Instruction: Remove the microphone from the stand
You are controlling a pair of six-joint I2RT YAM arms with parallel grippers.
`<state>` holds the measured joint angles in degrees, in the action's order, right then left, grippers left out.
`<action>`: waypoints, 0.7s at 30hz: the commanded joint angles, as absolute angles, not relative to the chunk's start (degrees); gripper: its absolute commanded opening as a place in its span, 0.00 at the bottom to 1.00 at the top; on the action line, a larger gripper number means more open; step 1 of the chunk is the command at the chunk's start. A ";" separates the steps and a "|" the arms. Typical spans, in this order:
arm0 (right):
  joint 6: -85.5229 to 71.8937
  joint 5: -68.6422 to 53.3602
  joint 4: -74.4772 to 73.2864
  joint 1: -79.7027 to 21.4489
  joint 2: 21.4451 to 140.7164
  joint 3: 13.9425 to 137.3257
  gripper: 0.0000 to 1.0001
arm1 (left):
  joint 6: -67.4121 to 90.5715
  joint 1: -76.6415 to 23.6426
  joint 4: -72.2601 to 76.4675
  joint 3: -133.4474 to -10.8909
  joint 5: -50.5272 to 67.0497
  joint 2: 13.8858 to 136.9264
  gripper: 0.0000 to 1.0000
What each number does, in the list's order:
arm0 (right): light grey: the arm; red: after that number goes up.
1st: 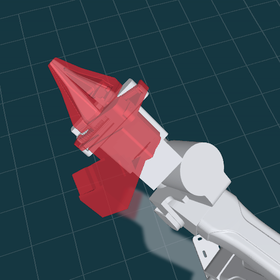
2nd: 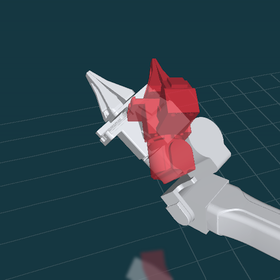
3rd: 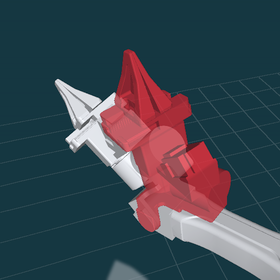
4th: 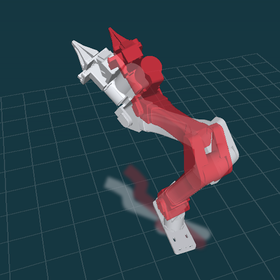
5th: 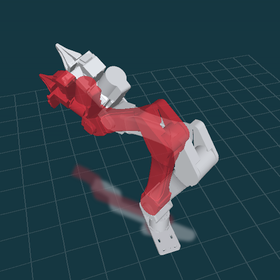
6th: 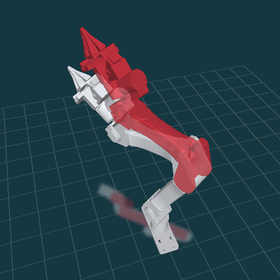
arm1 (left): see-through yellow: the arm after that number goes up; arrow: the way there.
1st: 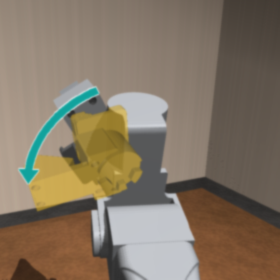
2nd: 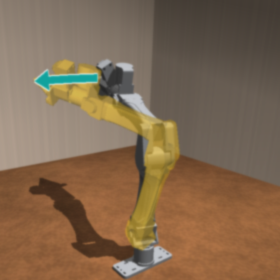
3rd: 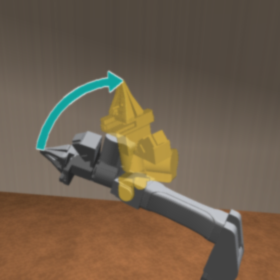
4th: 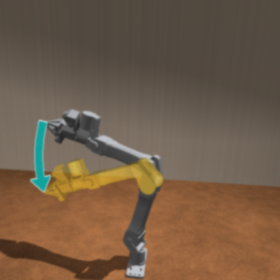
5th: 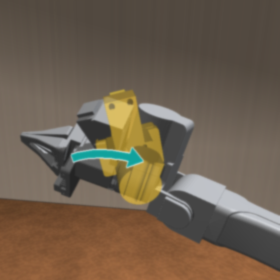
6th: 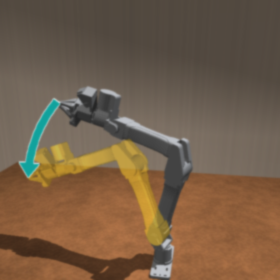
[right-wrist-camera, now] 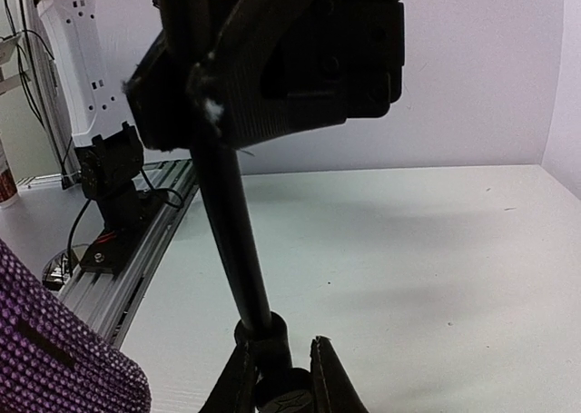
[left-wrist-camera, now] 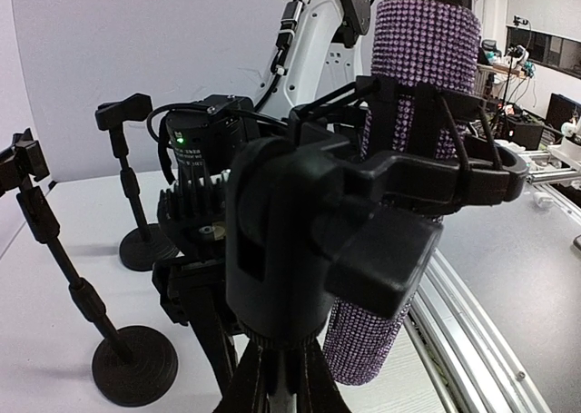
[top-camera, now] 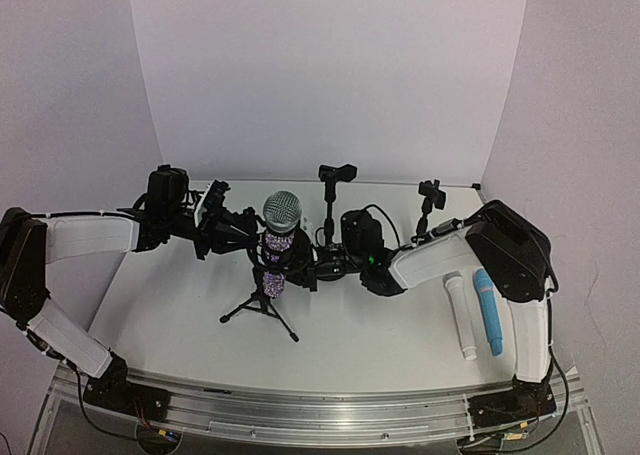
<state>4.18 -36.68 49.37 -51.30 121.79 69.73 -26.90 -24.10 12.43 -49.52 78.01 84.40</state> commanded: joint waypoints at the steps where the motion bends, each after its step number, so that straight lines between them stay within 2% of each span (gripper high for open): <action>1: -2.88 -28.12 42.30 -52.94 120.31 67.13 0.40 | -31.86 -26.10 8.28 -50.31 80.00 85.43 0.00; 4: -13.47 -26.01 42.18 -53.00 116.89 65.62 0.59 | -33.32 -26.10 7.15 -50.65 80.09 85.43 0.00; 6: -20.69 -25.84 41.98 -52.94 114.68 64.25 0.80 | -34.21 -26.09 6.57 -50.79 80.21 85.51 0.00; 7: -23.76 -26.23 41.97 -52.97 113.88 63.48 0.86 | -34.56 -26.12 6.46 -50.79 80.28 85.51 0.00; 16: -47.08 -30.30 36.18 -52.71 109.62 62.01 0.89 | -34.30 -26.10 6.43 -50.77 80.36 85.61 0.00; 21: -64.43 -32.73 33.56 -52.50 112.48 66.74 0.77 | -31.68 -26.10 7.11 -50.97 79.90 85.67 0.00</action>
